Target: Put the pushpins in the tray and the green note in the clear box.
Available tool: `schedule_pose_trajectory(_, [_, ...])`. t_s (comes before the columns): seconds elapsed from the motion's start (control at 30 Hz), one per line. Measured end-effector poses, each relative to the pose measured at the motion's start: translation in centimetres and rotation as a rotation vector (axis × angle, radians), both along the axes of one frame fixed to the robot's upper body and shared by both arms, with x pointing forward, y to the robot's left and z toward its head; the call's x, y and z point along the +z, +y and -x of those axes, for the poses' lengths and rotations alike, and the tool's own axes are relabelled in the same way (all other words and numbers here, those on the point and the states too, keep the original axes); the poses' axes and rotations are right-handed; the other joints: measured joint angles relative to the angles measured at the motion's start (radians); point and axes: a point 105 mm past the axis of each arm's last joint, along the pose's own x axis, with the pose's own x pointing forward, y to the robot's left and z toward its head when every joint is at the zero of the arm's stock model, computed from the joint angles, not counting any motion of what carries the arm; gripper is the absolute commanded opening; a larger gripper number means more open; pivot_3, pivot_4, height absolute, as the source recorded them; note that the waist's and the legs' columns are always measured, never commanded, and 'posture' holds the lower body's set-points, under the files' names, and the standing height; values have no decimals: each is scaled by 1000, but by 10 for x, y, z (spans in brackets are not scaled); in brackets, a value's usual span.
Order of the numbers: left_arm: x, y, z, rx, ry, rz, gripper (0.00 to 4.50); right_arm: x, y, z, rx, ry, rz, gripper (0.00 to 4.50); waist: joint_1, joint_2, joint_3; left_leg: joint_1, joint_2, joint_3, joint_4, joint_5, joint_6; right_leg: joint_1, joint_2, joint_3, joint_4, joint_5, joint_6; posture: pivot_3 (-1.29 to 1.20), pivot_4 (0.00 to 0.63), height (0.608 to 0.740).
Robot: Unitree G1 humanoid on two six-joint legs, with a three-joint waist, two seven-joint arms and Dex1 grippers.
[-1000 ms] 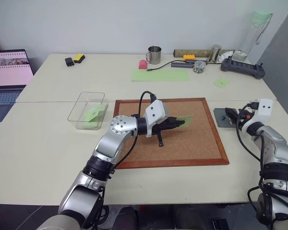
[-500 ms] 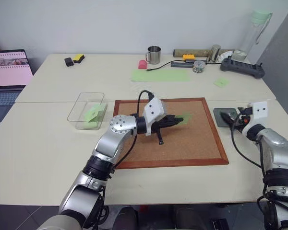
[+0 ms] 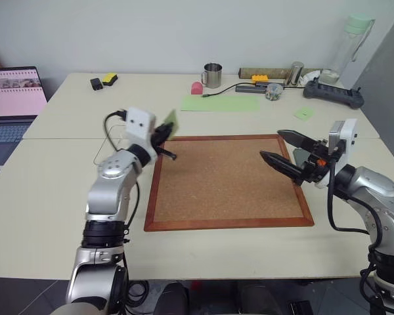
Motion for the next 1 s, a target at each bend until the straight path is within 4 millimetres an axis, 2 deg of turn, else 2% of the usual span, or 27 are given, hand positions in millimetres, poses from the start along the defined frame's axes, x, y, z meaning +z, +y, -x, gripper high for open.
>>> schedule_pose_trajectory(0.07, [1,38,-1,185,-17,14,0,7,7,4,25,-6,-8,4404,0,0,0,0,0,0,0,0,0,0,0,0,0,0,0,0,150,740])
schedule_pose_trajectory(0.1, [2,50,0,247,-25,23,0,9,9,6,34,-11,-11,4404,0,-1,0,0,0,0,0,0,0,0,0,-1,0,0,0,0,150,740])
schedule_pose_trajectory(0.17, [2,67,2,336,-29,36,0,12,13,6,43,-11,-13,4404,4,-1,0,0,0,-1,0,0,0,0,0,-1,0,0,0,0,150,740])
schedule_pose_trajectory(0.23, [-4,73,2,369,-11,43,0,13,14,6,51,-3,-21,4404,9,-1,0,-1,0,-1,0,0,0,0,-1,-2,0,0,0,0,150,740])
schedule_pose_trajectory(0.43, [-30,68,-1,334,85,108,1110,10,18,7,62,7,-15,4500,10,-2,1,-1,0,-1,0,0,0,0,-1,-2,0,0,0,0,150,740])
schedule_pose_trajectory(0.63, [-33,69,-1,338,97,111,2140,10,17,5,47,8,-16,4500,9,-2,1,-1,0,-1,0,0,0,0,-1,-2,0,0,0,0,150,740])
schedule_pose_trajectory(0.67, [-34,69,-2,339,97,111,2474,10,17,5,46,8,-15,4500,9,-2,1,-1,0,-1,0,0,0,0,-1,-2,0,0,0,0,150,740])
schedule_pose_trajectory(0.87, [-21,68,-8,308,61,86,3716,5,9,3,12,13,23,4500,9,-2,1,-1,0,-1,0,0,0,0,-1,-2,0,0,0,0,150,740])
schedule_pose_trajectory(0.93, [-12,59,-10,232,40,51,4189,3,5,0,-4,14,31,4500,9,-2,1,-1,0,-1,0,0,0,0,-1,-2,0,0,0,0,150,740])
schedule_pose_trajectory(1.0, [-5,38,-11,77,44,3,4471,1,1,-3,-19,17,44,4500,10,-2,1,-1,0,-1,0,0,-1,0,-1,-3,0,0,0,0,150,740])
